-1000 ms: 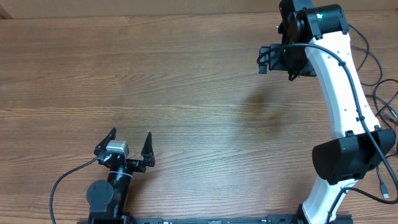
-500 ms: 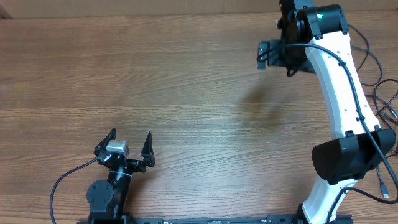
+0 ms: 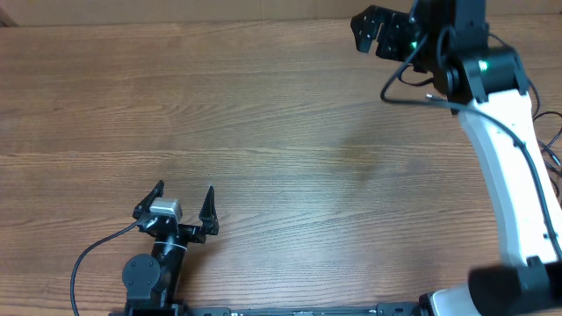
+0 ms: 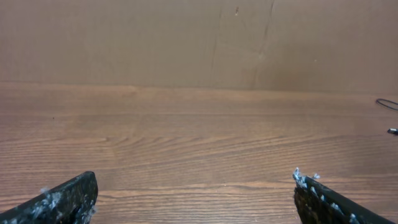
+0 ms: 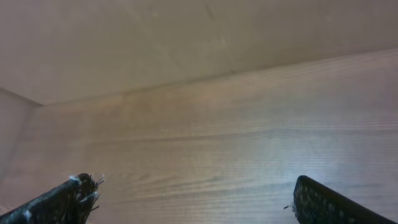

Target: Untangle cables

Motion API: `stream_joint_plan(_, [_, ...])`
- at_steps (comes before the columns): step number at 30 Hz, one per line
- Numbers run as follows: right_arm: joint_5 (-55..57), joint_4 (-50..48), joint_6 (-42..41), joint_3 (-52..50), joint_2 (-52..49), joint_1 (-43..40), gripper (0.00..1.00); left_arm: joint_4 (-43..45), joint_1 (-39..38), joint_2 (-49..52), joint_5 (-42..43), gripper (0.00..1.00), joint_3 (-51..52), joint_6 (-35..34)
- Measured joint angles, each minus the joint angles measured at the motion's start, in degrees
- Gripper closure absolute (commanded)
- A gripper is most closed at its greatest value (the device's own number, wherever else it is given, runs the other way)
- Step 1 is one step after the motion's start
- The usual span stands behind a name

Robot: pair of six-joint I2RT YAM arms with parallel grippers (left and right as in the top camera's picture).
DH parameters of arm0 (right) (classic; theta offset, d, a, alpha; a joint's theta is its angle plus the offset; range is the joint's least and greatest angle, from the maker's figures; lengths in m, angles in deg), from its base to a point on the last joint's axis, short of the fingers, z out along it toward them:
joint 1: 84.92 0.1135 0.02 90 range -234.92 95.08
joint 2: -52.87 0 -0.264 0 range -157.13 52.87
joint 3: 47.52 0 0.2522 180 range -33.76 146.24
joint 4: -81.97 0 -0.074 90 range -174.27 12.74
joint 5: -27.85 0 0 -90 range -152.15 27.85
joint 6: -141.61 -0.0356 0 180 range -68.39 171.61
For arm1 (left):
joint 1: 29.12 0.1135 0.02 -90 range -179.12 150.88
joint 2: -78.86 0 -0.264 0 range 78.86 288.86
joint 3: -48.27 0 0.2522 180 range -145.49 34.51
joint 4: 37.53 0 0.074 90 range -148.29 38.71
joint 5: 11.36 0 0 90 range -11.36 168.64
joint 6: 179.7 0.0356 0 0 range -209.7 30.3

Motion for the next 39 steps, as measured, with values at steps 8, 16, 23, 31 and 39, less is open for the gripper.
stream_joint_plan(8, [-0.2, -23.3, -0.5, -27.6, 12.2, 0.0, 0.0, 0.0, 0.0, 0.0, 0.0, 0.0, 0.0, 0.0])
stream_joint_plan(16, [-0.4, -45.0, -0.4, -53.8, 22.8, 0.0, 0.0, 0.0, 0.0, 0.0, 0.0, 0.0, 0.0, 0.0])
stream_joint_plan(23, [-0.4, -64.6, -0.5, -74.7, 30.7, 0.0, 0.0, 0.0, 0.0, 0.0, 0.0, 0.0, 0.0, 0.0])
stream_joint_plan(31, [-0.4, -82.2, -0.4, -95.0, 40.0, 0.0, 0.0, 0.0, 0.0, 0.0, 0.0, 0.01, 0.0, 0.0])
stream_joint_plan(39, [0.2, -75.3, -0.5, -100.3, 51.5, 0.0, 0.0, 0.0, 0.0, 0.0, 0.0, 0.0, 0.0, 0.0])
